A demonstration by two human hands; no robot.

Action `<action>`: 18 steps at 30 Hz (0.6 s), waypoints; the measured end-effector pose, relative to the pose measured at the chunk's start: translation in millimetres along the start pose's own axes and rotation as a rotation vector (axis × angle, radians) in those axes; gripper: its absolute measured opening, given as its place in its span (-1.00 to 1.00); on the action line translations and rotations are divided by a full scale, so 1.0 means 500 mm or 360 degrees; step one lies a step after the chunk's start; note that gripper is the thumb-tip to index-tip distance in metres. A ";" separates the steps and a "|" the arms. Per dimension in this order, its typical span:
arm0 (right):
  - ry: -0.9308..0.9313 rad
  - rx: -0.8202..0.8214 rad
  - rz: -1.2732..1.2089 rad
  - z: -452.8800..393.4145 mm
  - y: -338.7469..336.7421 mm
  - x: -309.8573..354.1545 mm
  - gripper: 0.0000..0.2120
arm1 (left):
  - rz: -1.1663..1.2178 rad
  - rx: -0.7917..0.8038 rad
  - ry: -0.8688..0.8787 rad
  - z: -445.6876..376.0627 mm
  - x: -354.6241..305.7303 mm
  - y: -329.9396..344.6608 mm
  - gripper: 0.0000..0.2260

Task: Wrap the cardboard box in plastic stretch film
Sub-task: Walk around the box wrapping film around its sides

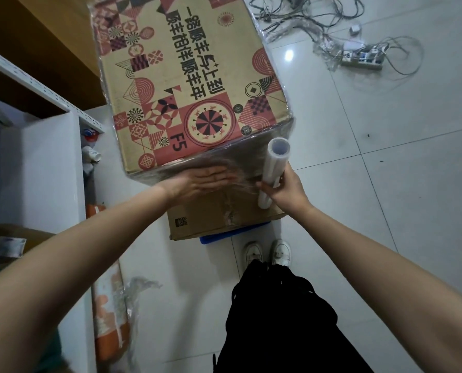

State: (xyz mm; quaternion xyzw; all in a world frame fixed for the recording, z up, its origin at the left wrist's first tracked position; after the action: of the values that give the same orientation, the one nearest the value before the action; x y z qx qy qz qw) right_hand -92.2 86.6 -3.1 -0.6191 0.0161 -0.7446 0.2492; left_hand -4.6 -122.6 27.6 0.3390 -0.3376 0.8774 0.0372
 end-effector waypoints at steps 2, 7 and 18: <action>-0.0064 0.0032 0.0110 -0.012 -0.016 0.004 -0.38 | -0.0071 -0.0018 0.0030 0.008 0.008 0.005 -0.24; -0.0199 0.0005 0.0425 -0.034 -0.038 0.003 -0.48 | 0.0057 0.0199 -0.0053 0.015 -0.001 0.026 -0.07; -0.0157 -0.0128 0.0170 -0.037 -0.064 0.000 -0.42 | -0.0038 0.0028 -0.0197 0.000 0.009 0.012 -0.18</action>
State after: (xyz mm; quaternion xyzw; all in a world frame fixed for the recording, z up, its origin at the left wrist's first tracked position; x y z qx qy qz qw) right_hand -120.8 109.5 3.2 -0.6626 0.0666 -0.6976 0.2641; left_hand -9.9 -127.7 26.9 0.3968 -0.3275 0.8571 0.0240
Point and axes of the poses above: each hand's wrist, its own z-axis away from the middle knuckle, its own y-axis out of the palm, x = y × z, the point moved 3 cm from there along -z, towards the middle knuckle, and after that the axes turned 11 degrees about -x, right-handed, at the moved point
